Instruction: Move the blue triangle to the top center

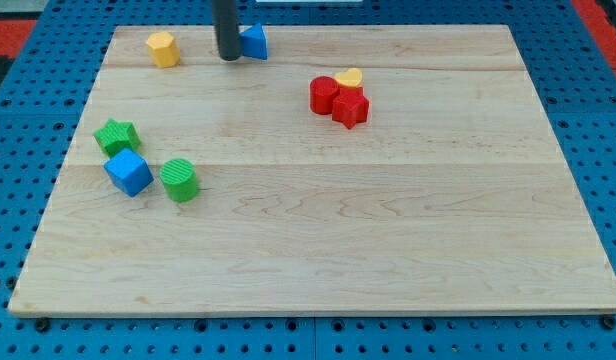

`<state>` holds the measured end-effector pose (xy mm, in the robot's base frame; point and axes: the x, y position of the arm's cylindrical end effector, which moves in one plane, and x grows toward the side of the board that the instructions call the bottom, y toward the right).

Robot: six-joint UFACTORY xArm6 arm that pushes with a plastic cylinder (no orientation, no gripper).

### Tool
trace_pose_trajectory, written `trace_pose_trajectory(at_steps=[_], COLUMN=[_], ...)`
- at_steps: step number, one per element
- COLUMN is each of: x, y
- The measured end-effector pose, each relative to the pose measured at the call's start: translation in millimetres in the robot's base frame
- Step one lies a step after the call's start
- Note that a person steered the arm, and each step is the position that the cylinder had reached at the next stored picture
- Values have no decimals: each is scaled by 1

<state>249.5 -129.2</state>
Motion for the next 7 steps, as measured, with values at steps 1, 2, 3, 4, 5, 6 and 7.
trace_pose_trajectory(at_steps=[1,2,3,4,5,6,7], x=[-10,-15,-15,-28,-58,-46,-35], y=[-5,59,81,25,5,39,89])
